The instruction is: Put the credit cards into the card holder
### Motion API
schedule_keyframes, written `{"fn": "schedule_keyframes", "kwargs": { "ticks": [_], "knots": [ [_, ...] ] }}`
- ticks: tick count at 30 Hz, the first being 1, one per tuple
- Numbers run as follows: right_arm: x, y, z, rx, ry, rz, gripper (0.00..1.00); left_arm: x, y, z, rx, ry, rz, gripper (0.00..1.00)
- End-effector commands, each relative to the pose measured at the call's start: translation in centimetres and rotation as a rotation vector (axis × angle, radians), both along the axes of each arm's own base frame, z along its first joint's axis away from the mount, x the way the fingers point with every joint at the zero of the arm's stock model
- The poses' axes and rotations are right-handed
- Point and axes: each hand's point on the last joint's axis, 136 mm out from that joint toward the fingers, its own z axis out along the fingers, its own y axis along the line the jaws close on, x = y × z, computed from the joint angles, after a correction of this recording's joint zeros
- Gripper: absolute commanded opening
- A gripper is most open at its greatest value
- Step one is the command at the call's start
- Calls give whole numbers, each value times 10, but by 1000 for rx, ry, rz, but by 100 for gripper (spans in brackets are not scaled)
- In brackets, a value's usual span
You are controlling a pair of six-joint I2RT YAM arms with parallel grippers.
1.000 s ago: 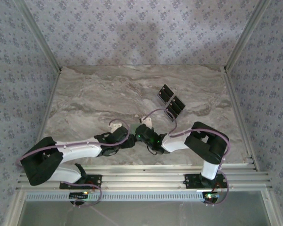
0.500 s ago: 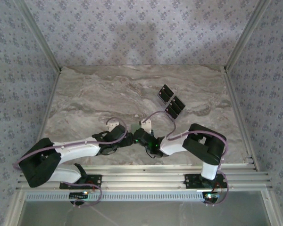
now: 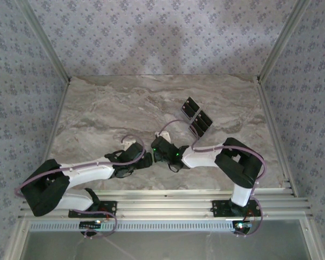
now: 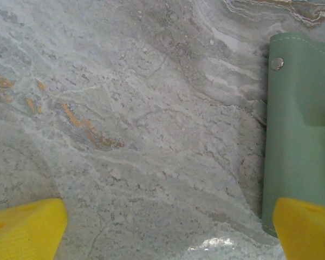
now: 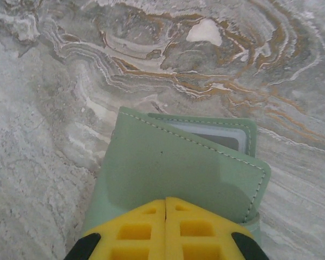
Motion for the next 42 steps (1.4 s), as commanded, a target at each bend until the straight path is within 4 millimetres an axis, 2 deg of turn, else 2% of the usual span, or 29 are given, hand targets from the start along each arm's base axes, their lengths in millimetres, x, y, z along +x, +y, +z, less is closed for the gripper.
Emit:
{"fn": "schedule_keyframes", "kwargs": {
  "ticks": [1, 13, 28, 42],
  "knots": [
    [-81, -89, -84, -366, 410, 88, 0, -6, 13, -9, 58, 20, -19, 99],
    [-66, -59, -58, -233, 431, 132, 0, -3, 4, -11, 59, 16, -65, 99],
    [-38, -39, -11, -34, 432, 115, 0, 3, -11, -21, 54, 28, -102, 99],
    [-16, -40, 18, 86, 404, 73, 0, 5, -25, -17, 44, 23, -147, 98]
  ]
}}
